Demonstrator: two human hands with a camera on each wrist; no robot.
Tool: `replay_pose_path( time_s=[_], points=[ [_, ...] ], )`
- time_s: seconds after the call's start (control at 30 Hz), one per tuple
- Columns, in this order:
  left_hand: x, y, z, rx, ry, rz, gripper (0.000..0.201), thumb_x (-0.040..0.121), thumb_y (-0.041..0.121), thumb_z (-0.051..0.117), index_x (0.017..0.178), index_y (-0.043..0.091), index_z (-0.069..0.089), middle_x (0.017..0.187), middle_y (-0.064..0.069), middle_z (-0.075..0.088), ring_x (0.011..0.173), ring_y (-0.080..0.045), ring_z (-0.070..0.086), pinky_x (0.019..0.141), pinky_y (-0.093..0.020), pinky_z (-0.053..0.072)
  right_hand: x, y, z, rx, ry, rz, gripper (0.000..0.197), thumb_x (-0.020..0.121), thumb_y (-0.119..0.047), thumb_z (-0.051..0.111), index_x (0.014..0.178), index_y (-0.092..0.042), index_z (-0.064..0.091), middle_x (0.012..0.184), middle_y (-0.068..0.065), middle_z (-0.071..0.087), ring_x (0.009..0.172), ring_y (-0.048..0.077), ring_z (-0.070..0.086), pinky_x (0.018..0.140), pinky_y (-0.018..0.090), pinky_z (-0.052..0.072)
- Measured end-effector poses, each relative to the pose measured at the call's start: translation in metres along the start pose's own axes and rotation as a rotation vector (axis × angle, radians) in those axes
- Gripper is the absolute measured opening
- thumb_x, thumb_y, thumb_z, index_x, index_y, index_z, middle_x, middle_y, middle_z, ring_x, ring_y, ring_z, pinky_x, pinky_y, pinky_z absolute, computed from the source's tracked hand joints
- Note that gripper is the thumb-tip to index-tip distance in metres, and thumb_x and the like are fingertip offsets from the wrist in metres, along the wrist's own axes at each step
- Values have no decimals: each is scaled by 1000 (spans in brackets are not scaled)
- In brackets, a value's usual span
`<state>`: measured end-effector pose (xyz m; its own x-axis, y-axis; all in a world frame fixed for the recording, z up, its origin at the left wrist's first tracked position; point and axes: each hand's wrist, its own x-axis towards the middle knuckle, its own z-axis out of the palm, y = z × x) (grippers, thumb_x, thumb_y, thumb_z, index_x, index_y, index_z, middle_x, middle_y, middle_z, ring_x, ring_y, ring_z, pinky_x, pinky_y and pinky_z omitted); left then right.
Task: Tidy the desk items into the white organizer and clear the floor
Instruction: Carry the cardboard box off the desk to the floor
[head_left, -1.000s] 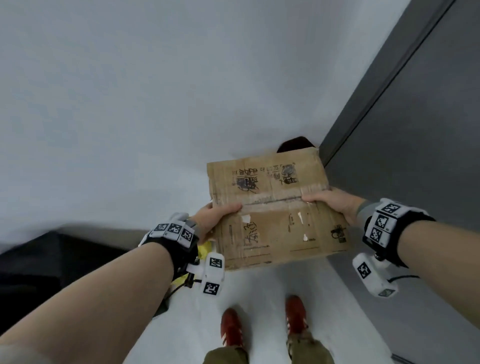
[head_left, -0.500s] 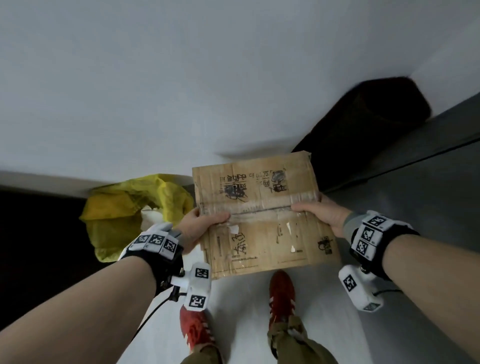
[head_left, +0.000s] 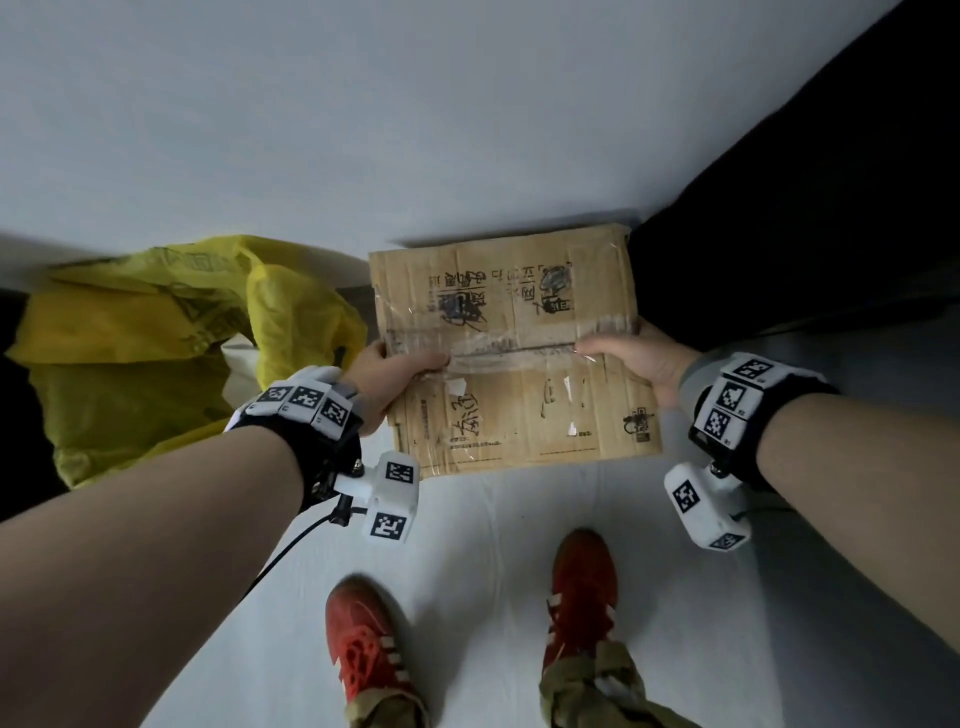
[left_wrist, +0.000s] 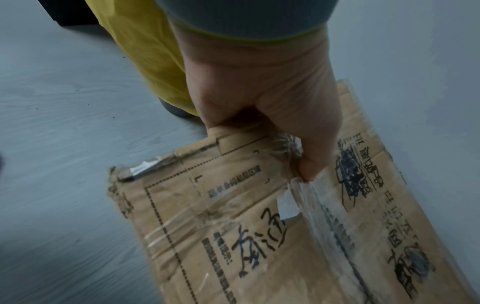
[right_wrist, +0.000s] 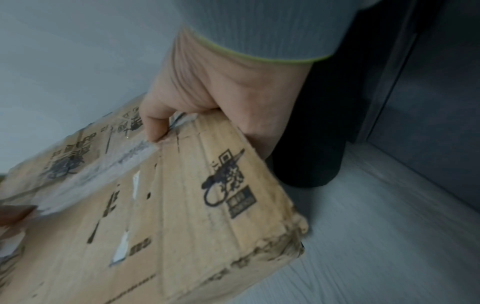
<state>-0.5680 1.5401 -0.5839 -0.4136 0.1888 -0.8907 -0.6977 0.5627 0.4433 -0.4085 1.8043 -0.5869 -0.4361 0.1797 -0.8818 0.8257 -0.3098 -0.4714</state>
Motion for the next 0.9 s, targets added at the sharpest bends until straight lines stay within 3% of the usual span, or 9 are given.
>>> replay_pose_path(
  time_s=[0.1,0.2,0.3,0.47,0.6,0.67,0.73,0.8,0.9],
  points=[
    [23,-3,2,-3,34,-24,61,70,24,88,124,18,58,107,-8,76,95,-31,73,89,-55,56,25,-1,4,-39,5,-32,57,67,-29,86,120,-30,63,109,2,74,103,26,71,87,52,56],
    [43,-7,3,24,42,-28,58,71,22,86,122,19,59,108,-8,75,96,-31,73,90,-54,56,47,9,8,-61,62,-67,47,72,-28,83,115,-25,66,108,-1,74,104,23,69,82,40,55],
    [49,-9,5,61,27,-31,50,77,22,82,121,20,59,108,-8,74,97,-31,72,91,-53,56,58,19,11,-76,60,-82,43,67,-35,85,105,-27,67,107,-2,73,103,21,68,91,44,53],
    [51,-5,4,103,56,-38,53,76,29,82,123,21,58,108,-7,74,94,-30,74,88,-51,58,60,13,10,-87,59,-75,52,71,-31,86,118,-31,62,111,-2,73,104,22,68,93,50,53],
    [41,4,11,207,169,-12,32,78,29,80,102,21,60,101,-6,72,89,-24,71,86,-41,58,49,4,9,-172,157,-84,63,68,-34,88,124,-26,61,111,-5,71,102,17,67,93,44,54],
    [34,9,13,331,235,-11,42,72,38,81,98,16,57,97,-5,67,91,-25,69,85,-40,57,37,-4,16,-258,241,-99,60,73,-31,85,125,-20,57,110,-4,67,99,16,65,89,38,54],
    [21,18,15,527,254,-15,38,80,41,75,83,9,55,86,-7,63,93,-30,69,87,-41,58,25,-14,27,-379,377,-88,58,80,-28,77,129,-15,49,114,1,62,104,22,63,89,39,54],
    [-12,36,15,665,275,-7,40,91,36,64,69,8,46,77,-8,58,85,-28,66,90,-40,57,-1,-29,41,-490,465,-62,56,82,-25,71,129,-10,47,119,7,60,109,28,62,90,39,54],
    [-76,72,6,732,235,26,33,93,34,56,76,7,53,96,-13,67,86,-27,63,91,-39,54,-64,-66,64,-582,498,-175,44,78,-21,67,117,-5,58,115,12,63,106,32,63,87,40,56]
  ],
)
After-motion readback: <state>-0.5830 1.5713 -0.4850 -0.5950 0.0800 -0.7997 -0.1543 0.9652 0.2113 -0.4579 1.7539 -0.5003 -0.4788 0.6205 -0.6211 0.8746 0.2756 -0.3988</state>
